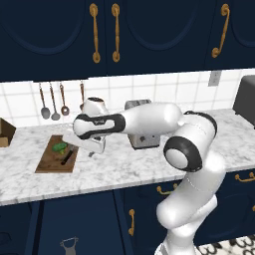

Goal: Place the appropriate cutting tool for cutting the broccoli skin on the cutting board.

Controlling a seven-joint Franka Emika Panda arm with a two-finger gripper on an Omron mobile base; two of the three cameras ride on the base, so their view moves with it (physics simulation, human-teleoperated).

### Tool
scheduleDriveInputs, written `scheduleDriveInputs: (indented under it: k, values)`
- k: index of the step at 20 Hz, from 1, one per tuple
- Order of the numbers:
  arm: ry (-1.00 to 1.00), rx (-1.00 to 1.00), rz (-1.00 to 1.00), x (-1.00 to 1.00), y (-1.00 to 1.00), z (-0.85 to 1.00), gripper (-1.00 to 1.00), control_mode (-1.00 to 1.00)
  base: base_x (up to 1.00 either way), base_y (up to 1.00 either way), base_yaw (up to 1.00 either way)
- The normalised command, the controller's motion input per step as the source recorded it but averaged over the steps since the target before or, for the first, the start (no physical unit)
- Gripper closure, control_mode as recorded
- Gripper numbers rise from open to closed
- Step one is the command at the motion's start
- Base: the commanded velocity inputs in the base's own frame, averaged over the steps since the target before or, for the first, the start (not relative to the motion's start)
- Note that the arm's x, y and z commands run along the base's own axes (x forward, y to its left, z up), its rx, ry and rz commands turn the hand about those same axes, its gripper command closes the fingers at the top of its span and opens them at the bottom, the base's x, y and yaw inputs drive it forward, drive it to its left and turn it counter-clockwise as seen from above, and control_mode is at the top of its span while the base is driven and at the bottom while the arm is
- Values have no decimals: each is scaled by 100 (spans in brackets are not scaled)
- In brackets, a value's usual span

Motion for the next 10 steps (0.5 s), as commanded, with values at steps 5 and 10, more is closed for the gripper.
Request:
scheduleDriveInputs:
  k: [5,10]
  values:
    - [-2,0,0,-57,-99,37,-100,-100,0,0,0]
    - [-1,0,0,-59,-100,42,-100,-100,0,0,0]
